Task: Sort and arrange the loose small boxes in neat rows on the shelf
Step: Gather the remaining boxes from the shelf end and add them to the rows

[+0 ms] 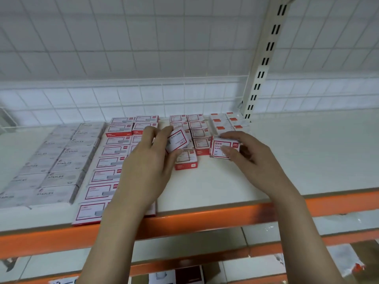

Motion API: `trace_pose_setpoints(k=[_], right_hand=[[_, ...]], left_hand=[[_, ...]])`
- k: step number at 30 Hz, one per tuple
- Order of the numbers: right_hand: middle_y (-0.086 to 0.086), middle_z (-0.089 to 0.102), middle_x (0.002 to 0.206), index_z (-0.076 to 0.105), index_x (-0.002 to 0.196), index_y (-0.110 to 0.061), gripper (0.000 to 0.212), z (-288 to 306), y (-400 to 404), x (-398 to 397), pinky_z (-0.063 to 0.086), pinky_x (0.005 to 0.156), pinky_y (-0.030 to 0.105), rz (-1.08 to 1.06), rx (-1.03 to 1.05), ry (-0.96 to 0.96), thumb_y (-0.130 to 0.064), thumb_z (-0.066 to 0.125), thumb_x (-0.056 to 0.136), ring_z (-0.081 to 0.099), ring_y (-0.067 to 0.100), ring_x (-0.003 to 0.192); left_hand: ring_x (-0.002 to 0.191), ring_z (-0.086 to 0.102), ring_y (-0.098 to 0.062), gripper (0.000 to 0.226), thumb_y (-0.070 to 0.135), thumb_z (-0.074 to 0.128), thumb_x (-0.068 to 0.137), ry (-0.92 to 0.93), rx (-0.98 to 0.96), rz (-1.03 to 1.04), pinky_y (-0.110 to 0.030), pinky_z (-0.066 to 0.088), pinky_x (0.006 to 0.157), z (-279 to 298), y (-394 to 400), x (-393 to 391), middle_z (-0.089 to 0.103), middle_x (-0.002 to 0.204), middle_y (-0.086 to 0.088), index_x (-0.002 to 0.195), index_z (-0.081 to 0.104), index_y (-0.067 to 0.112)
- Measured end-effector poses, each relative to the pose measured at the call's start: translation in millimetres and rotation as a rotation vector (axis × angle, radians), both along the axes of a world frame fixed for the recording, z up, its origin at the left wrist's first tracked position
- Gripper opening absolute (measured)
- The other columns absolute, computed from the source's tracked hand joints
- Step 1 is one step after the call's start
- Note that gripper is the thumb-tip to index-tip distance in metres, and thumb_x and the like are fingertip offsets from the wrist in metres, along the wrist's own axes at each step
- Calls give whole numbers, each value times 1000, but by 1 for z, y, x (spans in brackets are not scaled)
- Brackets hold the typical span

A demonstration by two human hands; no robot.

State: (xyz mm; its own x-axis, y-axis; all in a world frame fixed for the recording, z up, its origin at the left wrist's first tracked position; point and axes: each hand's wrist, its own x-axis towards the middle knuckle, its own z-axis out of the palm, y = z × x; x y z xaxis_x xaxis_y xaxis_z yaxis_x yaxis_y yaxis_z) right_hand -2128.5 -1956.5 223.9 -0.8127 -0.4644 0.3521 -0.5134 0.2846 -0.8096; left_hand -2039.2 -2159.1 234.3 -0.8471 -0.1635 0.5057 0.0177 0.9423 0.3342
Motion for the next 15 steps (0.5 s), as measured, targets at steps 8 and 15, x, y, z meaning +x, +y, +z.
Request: trace_pose_setpoints(k=[8, 15], right_hand=[[-15, 58, 112, 47, 109, -43, 56, -8, -22, 15, 44, 86, 17, -16, 40, -39, -9, 75, 74, 56, 0, 103], [-9, 49, 110, 56, 115, -30, 43, -12, -18, 23, 41, 82, 8, -122, 177, 51, -15, 72, 78, 50, 0, 100]], left_hand=[[76, 60, -29, 46, 31, 52, 87, 0, 19, -53, -28, 42, 57, -4, -27, 12, 52, 111, -12, 127, 50, 7], [85, 60, -29, 50, 36, 48, 88, -8, 23, -61, -29, 42, 61, -8, -32, 15, 50, 117, -11, 131, 48, 11]])
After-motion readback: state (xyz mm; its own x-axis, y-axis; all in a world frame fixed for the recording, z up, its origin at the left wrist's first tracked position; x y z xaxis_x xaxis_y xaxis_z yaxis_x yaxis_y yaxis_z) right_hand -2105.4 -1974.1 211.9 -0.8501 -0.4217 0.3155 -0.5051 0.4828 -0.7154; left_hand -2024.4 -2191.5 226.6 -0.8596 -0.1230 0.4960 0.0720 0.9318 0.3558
